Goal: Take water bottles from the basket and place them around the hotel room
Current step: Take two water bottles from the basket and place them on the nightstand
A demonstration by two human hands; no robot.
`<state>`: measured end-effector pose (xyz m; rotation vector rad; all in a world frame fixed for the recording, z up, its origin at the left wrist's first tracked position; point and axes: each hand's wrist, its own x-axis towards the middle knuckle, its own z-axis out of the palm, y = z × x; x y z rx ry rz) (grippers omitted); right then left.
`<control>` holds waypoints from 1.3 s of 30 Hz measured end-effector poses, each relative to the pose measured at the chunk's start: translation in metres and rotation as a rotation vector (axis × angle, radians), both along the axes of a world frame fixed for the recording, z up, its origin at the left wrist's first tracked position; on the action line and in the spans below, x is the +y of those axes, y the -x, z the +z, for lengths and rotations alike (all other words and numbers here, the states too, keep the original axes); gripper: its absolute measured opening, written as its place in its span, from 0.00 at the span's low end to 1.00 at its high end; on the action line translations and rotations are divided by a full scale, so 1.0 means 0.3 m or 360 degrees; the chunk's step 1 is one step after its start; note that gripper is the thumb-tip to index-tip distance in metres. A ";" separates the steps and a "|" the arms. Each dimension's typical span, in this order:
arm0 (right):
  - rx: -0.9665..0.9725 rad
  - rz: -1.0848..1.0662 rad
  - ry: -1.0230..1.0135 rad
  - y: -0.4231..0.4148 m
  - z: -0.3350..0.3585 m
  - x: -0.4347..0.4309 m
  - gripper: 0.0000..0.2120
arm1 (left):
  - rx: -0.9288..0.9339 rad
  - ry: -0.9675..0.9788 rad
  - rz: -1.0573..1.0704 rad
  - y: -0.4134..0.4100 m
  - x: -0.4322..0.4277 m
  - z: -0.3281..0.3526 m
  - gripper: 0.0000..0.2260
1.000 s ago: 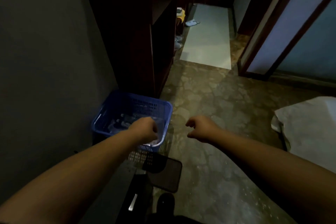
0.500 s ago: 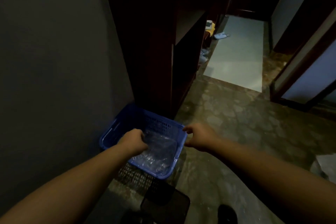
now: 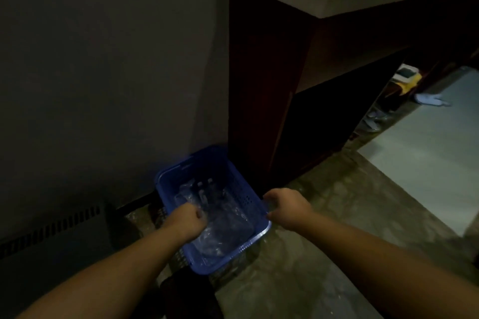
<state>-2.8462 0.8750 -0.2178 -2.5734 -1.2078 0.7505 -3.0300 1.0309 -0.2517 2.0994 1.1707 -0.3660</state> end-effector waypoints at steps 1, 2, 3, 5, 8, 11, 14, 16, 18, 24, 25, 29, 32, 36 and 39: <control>0.0017 0.0026 0.0006 -0.024 -0.003 -0.001 0.25 | 0.0017 0.0007 0.0024 -0.006 -0.016 -0.004 0.09; 0.0035 0.0048 0.0011 -0.044 -0.008 0.002 0.24 | 0.0029 0.0009 0.0043 -0.012 -0.028 -0.002 0.05; 0.0047 0.0076 0.0015 -0.061 -0.015 0.009 0.24 | 0.0040 0.0010 0.0063 -0.018 -0.032 -0.003 0.06; 0.0068 0.0142 0.0026 -0.091 -0.032 0.033 0.21 | 0.0035 -0.0019 0.0070 -0.037 -0.031 -0.001 0.06; 0.0097 0.0262 0.0059 -0.122 -0.057 0.097 0.18 | -0.0012 -0.0064 0.0135 -0.077 -0.011 -0.007 0.03; 0.0095 0.0339 0.0081 -0.146 -0.085 0.175 0.18 | -0.0007 -0.0052 0.0201 -0.113 0.018 -0.029 0.08; 0.0129 0.0389 0.0100 -0.175 -0.114 0.245 0.17 | 0.0047 -0.0027 0.0225 -0.152 0.081 -0.057 0.09; 0.0150 0.0456 0.0131 -0.209 -0.127 0.290 0.15 | 0.0068 -0.0015 0.0239 -0.184 0.128 -0.073 0.08; 0.0139 0.0522 0.0166 -0.255 -0.127 0.335 0.18 | 0.0086 -0.0027 0.0252 -0.220 0.165 -0.078 0.05; 0.0188 0.0586 0.0231 -0.368 -0.163 0.422 0.22 | 0.0049 -0.0020 0.0308 -0.315 0.223 -0.112 0.03; 0.0216 0.0586 0.0240 -0.382 -0.179 0.433 0.21 | 0.0036 -0.0029 0.0350 -0.327 0.227 -0.121 0.05; 0.0313 0.0639 0.0248 -0.433 -0.252 0.480 0.19 | -0.0022 -0.0073 0.0534 -0.360 0.217 -0.168 0.08; 0.0367 0.0706 0.0257 -0.469 -0.328 0.504 0.18 | -0.0042 -0.0025 0.0642 -0.382 0.189 -0.236 0.08; 0.0470 0.0656 0.0273 -0.495 -0.467 0.508 0.18 | 0.0026 0.0057 0.0690 -0.405 0.166 -0.356 0.11; 0.0590 0.0530 0.0273 -0.497 -0.627 0.535 0.17 | 0.0019 0.0098 0.0753 -0.403 0.184 -0.484 0.15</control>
